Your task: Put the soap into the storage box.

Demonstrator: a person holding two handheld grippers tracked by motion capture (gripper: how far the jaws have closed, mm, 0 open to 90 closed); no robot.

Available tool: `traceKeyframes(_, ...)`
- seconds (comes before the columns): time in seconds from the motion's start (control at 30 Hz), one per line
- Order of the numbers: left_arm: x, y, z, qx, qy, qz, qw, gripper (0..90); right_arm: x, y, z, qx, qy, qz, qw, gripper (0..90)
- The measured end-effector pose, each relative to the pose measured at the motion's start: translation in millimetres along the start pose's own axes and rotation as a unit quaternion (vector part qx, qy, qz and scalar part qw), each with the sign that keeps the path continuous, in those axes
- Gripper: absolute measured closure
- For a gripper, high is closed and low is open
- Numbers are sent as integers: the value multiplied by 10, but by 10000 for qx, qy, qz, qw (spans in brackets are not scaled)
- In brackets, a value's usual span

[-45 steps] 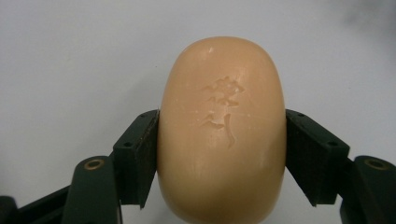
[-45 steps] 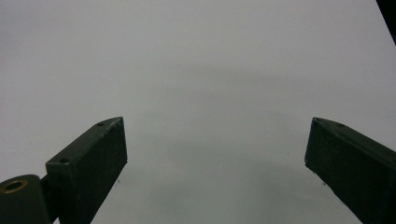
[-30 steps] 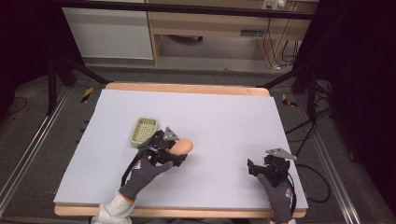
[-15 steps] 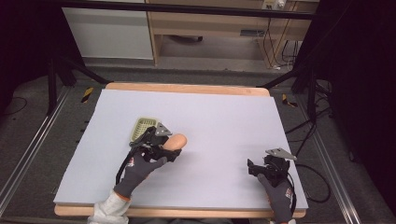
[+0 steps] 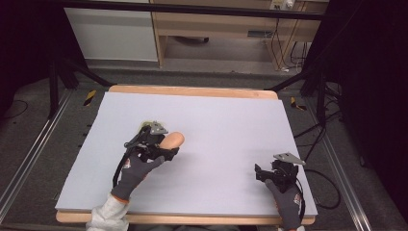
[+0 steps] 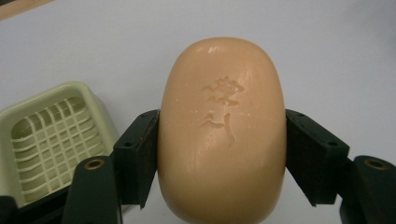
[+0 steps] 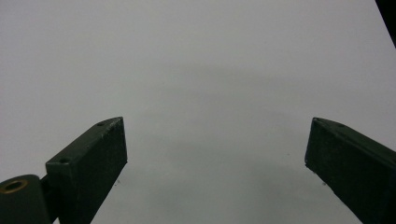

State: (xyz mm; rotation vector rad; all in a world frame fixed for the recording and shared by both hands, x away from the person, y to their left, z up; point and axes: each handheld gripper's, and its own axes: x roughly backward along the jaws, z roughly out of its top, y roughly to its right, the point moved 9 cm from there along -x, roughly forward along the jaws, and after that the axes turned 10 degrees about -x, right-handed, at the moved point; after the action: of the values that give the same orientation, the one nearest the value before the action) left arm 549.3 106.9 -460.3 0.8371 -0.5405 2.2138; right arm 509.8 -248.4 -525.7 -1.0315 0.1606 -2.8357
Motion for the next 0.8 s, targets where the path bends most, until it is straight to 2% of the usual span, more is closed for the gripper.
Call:
traceKeyframes(0.57, 4, -315, -74, 348, -19, 304, 9989, 316, -8, -6, 0, 41, 0, -9, 10000, 59)
traceKeyframes(0.8, -1, -403, -99, 399, -59, 408, 9984, 316, -12, -4, 1, 55, 3, -14, 10000, 59)
